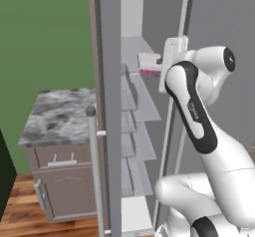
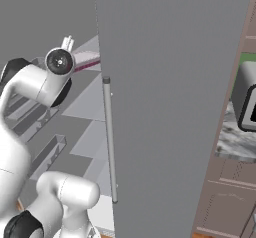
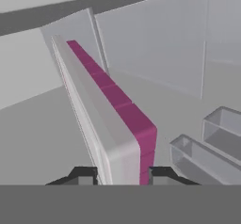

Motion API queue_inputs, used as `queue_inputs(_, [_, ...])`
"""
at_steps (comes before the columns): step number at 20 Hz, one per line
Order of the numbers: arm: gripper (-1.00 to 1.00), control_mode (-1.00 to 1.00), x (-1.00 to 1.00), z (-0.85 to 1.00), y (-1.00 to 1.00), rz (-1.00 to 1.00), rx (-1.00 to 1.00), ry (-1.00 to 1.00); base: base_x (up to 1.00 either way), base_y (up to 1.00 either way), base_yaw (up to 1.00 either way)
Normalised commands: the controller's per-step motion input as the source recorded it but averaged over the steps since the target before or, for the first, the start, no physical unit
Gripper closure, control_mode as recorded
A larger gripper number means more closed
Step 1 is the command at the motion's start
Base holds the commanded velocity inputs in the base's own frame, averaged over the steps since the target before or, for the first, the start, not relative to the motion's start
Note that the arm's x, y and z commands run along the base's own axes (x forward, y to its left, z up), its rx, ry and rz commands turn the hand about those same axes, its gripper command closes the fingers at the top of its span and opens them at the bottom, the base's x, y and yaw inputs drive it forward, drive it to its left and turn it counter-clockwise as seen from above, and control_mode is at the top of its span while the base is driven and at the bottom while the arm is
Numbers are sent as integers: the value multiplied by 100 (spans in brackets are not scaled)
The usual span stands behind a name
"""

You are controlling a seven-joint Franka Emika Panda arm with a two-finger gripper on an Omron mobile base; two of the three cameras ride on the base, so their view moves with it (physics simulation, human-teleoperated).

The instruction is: The ice cube tray has been filled with water. Take the tray and place it in the freezer to make ice. Close the freezer door after placing the tray.

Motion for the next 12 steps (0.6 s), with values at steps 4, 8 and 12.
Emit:
queue_inputs(4, [100,-100,42,0,1,0,-2,6,0,0,0])
queue_inputs(8, [100,-100,43,0,3,0,-3,7,0,0,0])
queue_inputs(12, [100,-100,44,0,5,-1,-3,7,0,0,0])
